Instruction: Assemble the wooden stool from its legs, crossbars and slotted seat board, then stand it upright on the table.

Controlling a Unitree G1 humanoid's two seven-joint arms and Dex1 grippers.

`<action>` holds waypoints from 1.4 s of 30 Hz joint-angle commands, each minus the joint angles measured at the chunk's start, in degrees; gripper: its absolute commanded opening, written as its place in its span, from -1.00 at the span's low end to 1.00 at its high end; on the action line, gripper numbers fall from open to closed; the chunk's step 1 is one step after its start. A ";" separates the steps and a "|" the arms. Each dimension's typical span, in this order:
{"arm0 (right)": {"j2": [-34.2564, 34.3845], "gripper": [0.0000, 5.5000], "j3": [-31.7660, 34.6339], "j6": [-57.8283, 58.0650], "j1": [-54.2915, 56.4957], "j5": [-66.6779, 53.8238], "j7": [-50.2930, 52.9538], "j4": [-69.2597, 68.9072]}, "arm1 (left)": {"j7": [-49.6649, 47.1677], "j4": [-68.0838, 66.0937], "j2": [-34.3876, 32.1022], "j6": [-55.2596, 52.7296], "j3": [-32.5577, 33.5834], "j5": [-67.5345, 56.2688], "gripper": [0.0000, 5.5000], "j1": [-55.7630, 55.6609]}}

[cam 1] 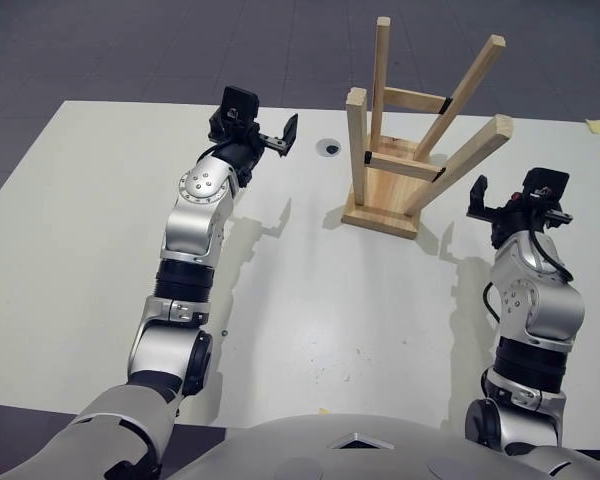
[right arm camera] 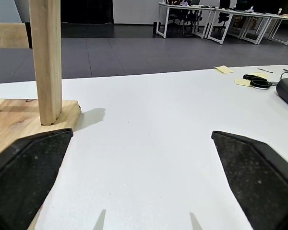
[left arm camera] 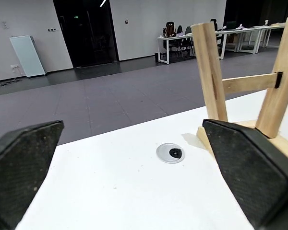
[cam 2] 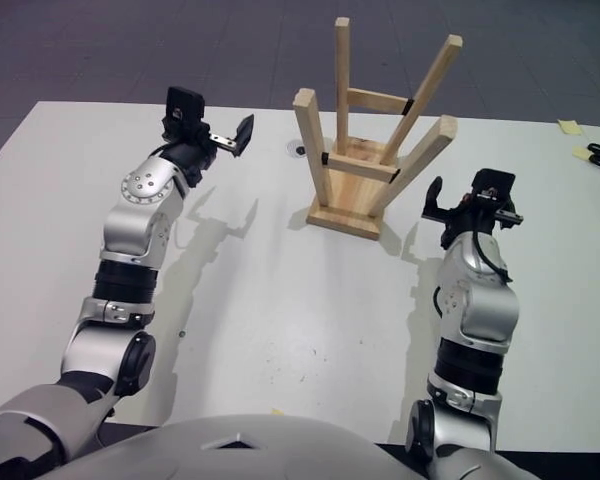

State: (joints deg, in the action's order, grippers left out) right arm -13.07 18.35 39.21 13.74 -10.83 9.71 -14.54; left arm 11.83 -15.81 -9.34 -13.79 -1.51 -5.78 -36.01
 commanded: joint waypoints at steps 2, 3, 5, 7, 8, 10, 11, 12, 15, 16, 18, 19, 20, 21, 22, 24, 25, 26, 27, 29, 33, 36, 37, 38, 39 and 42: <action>1.02 0.96 -1.14 -1.95 2.82 0.45 -0.64 0.96 | 0.87 -0.48 2.44 3.35 -0.64 0.12 0.95 -3.49; 0.99 0.96 -0.57 -2.47 2.84 0.76 -0.15 1.04 | 1.55 0.02 2.61 3.13 -1.08 0.13 0.95 -3.46; 0.96 0.96 0.70 -3.11 2.75 1.34 0.91 0.99 | 2.49 0.96 2.56 2.68 -1.42 0.04 0.95 -3.28; 1.44 0.96 0.06 -2.21 2.69 0.82 0.25 0.48 | 3.70 1.34 2.19 1.60 -1.39 -0.46 0.95 -3.23; 1.91 0.96 -1.63 -1.57 2.73 0.45 -0.86 -0.11 | 4.49 1.22 1.89 1.18 -1.61 -0.45 0.95 -3.27; 3.25 0.96 -7.75 -0.18 2.98 -0.22 -4.07 -2.22 | 6.23 0.00 1.81 0.45 -2.56 -0.18 0.95 -3.65; 4.27 0.96 -10.46 0.79 3.30 -0.61 -5.09 -3.15 | 6.87 -0.23 1.97 0.22 -3.14 0.08 0.95 -3.78; 5.02 0.96 -12.94 1.88 3.50 -0.89 -6.07 -3.91 | 7.77 0.02 2.21 -0.23 -3.80 0.09 0.95 -3.83; 5.46 0.96 -19.22 5.50 2.86 -2.43 -10.15 -6.87 | 13.19 6.87 1.80 -2.74 -8.65 -0.48 0.95 -2.56; 5.28 0.96 -19.69 6.19 2.46 -2.53 -10.61 -7.58 | 14.55 9.98 1.59 -4.56 -9.89 -1.35 0.95 -1.91; 4.31 0.96 -19.03 6.68 1.65 -2.12 -11.23 -7.92 | 17.57 16.65 0.00 -8.45 -12.09 -2.55 0.95 0.31; 3.96 0.96 -18.52 6.99 1.37 -1.98 -11.44 -8.01 | 18.41 19.03 -0.85 -10.29 -12.38 -2.95 0.95 1.74; 3.67 0.96 -18.17 7.13 1.18 -1.77 -11.65 -8.01 | 18.68 20.20 -1.89 -11.21 -12.48 -2.54 0.95 3.09; 3.41 0.96 -17.85 7.28 0.97 -1.62 -11.73 -8.08 | 18.10 20.43 -2.94 -12.08 -11.86 -1.83 0.95 4.60; 3.15 0.96 -17.50 7.41 0.68 -1.54 -11.82 -8.23 | 17.35 20.47 -4.18 -12.63 -11.07 -0.92 0.95 6.03; 2.28 0.96 -16.29 8.23 -0.60 -1.86 -12.54 -8.83 | 15.70 20.52 -6.20 -13.20 -8.76 0.18 0.95 8.00; 1.16 0.96 -15.43 9.18 -1.89 -2.70 -14.02 -9.25 | 15.32 20.94 -6.94 -13.64 -7.16 -0.24 0.95 8.49; 0.14 0.96 -14.56 9.37 -2.88 -3.12 -15.15 -9.33 | 14.97 21.30 -7.41 -13.91 -5.78 -0.65 0.95 8.72; -1.05 0.96 -13.14 9.14 -3.44 -3.43 -16.18 -8.71 | 14.74 21.76 -7.80 -14.34 -4.14 -1.39 0.95 8.81; -2.37 0.96 -10.00 7.93 -2.77 -3.37 -16.47 -6.17 | 15.08 23.41 -8.63 -14.95 -1.69 -2.87 0.95 9.09; -1.34 0.96 -11.68 5.13 2.15 -2.16 -16.54 -1.22 | 21.30 34.24 -9.51 -21.44 3.91 -16.14 0.95 10.70; 3.63 0.96 -20.34 6.32 3.79 -4.57 -19.89 -3.30 | 18.47 33.78 -10.80 -23.06 9.45 -19.18 0.95 7.90; 3.69 0.96 -24.48 8.80 3.00 -7.34 -23.55 -6.25 | 17.02 31.82 -11.98 -22.61 11.12 -18.43 0.95 6.67; 3.69 0.96 -26.54 10.43 1.82 -9.40 -25.68 -9.03 | 16.96 30.50 -13.84 -22.49 12.51 -18.06 0.95 6.33; 3.14 0.96 -27.10 11.89 0.82 -10.82 -27.10 -10.94 | 17.69 30.14 -15.94 -22.50 13.65 -17.99 0.95 6.91; -1.44 0.96 -23.22 11.50 -2.06 -11.10 -29.04 -11.43 | 22.28 30.13 -22.60 -22.72 15.95 -18.58 0.95 11.65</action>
State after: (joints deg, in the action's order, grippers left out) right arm -10.04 -8.99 50.16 13.91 -22.26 -18.58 -25.93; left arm 31.39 14.47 -27.69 -35.83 12.78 -24.43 -27.90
